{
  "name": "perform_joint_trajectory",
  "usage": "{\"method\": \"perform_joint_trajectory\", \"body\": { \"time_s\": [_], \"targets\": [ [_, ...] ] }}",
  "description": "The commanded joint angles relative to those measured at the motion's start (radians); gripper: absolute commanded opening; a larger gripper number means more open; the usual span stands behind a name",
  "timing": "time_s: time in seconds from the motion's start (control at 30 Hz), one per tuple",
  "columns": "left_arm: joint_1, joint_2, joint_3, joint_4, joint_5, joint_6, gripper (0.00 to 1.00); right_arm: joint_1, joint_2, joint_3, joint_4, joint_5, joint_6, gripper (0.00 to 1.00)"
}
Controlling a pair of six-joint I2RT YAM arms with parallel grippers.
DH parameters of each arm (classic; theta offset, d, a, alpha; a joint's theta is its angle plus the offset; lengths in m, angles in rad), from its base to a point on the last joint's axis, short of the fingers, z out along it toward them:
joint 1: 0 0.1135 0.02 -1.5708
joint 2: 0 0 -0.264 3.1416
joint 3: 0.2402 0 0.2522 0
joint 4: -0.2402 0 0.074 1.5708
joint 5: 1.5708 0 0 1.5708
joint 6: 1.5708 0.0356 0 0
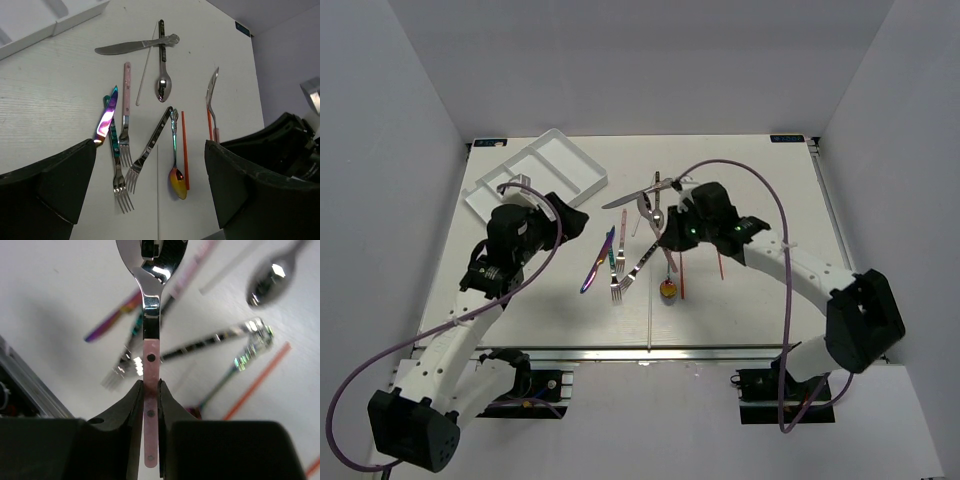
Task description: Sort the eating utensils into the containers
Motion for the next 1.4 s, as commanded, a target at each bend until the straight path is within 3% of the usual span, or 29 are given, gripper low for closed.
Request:
{"method": "perform_joint_trajectory", "body": {
  "time_s": [0.0, 0.07, 0.2, 0.27, 0.37, 0.47, 0.53, 0.7, 0.9, 1.13, 1.2, 1.23, 1.33, 1.37],
  "targets": [
    [0.000, -0.031, 0.074, -0.032, -0.008, -0.022, 0.98, 0.031, 0.126, 0.202, 0.085, -0.149, 0.000, 0.00],
    [0.000, -0.091, 0.113, -0.096, -0.204, 0.000, 0.98, 0.038, 0.285, 0.398, 0.081, -0.210, -0.005, 0.00],
    [0.000, -0.156, 0.129, -0.214, -0.428, 0.081, 0.98, 0.069, 0.645, 0.827, 0.010, -0.260, -0.002, 0.00],
    [0.000, -0.163, 0.144, -0.261, -0.522, 0.127, 0.98, 0.084, 0.832, 1.127, -0.024, -0.286, -0.010, 0.00],
    [0.001, -0.179, 0.108, -0.265, -0.602, 0.177, 0.98, 0.086, 0.973, 1.358, 0.059, -0.326, 0.032, 0.00],
    [0.001, -0.180, 0.051, -0.240, -0.610, 0.179, 0.98, 0.085, 1.017, 1.289, 0.342, -0.338, 0.110, 0.00],
    [0.001, -0.148, 0.054, -0.231, -0.505, 0.170, 0.98, 0.086, 1.021, 1.287, 0.428, -0.344, 0.134, 0.00],
    [0.001, -0.081, 0.100, -0.148, -0.388, 0.100, 0.98, 0.134, 0.831, 1.036, 0.424, -0.266, 0.027, 0.00],
    [0.001, 0.059, 0.141, -0.029, -0.338, -0.015, 0.98, 0.173, 0.679, 0.887, 0.292, -0.281, -0.016, 0.00],
    [0.001, 0.182, 0.226, -0.053, -0.366, -0.013, 0.80, 0.206, 0.565, 0.745, 0.275, -0.366, -0.027, 0.00],
    [0.001, 0.173, 0.219, -0.039, -0.381, -0.008, 0.72, 0.212, 0.554, 0.744, 0.249, -0.375, -0.046, 0.00],
    [0.001, 0.160, 0.212, -0.024, -0.391, -0.006, 0.61, 0.215, 0.542, 0.725, 0.260, -0.381, -0.045, 0.00],
    [0.001, 0.156, 0.209, -0.007, -0.380, -0.006, 0.48, 0.219, 0.528, 0.698, 0.278, -0.384, -0.036, 0.00],
    [0.001, 0.157, 0.207, -0.002, -0.369, -0.006, 0.38, 0.220, 0.528, 0.696, 0.278, -0.386, -0.034, 0.00]
  ]
}}
